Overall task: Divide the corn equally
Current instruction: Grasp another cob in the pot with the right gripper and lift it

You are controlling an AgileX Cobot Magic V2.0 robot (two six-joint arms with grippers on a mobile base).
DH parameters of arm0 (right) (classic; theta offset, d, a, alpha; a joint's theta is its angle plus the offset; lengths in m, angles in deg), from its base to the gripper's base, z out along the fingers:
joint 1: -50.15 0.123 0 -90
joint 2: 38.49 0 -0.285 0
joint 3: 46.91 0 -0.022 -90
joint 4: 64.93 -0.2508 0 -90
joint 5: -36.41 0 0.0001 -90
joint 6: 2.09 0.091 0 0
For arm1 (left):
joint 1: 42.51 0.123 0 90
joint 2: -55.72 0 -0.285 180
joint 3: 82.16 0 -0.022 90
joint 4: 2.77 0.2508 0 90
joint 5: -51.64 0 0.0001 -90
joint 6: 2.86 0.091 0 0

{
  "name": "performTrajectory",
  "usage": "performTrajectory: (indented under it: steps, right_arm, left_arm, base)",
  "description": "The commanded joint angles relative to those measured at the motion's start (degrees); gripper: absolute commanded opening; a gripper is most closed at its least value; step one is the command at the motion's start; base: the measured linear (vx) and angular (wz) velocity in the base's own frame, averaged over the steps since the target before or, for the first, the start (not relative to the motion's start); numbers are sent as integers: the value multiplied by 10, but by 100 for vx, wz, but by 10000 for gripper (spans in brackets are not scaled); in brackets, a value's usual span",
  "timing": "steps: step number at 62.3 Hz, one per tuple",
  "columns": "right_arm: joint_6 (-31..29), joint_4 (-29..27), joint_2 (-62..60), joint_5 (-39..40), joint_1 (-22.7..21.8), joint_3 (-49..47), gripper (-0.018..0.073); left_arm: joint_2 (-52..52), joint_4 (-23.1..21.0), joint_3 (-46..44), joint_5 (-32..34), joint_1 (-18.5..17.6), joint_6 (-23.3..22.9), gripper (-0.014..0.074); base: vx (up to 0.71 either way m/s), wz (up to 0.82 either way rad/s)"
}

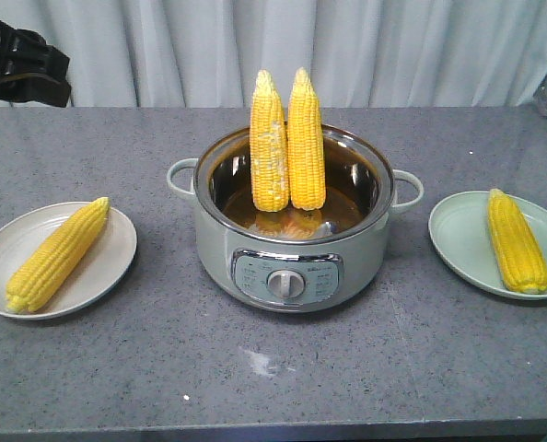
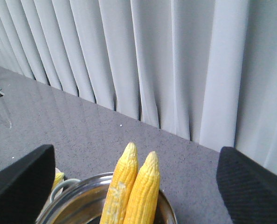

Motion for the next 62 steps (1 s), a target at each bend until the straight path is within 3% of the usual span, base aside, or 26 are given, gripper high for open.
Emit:
performTrajectory:
  steps: [1,14,22,35,62]
  right_arm:
    - [21,6,14,43,39,-78,722]
    - [110,149,113,72,128,-224,656]
    - [133,191,168,73,165,-262,645]
    - [132,201,234,82,189,-261,645]
    - [122,174,335,88,189,-261,635]
  left_arm:
    - [22,-16,-14,34,1,0,417]
    - [22,-19,-14,36,1,0,417]
    - [22,-19,-14,36,1,0,417]
    - [22,-19,-14,36,1,0,417]
    - [22,-19,-14,35,1,0,417]
  base:
    - [0,0]
    - [0,0]
    - [0,0]
    - [0,0]
    - [0,0]
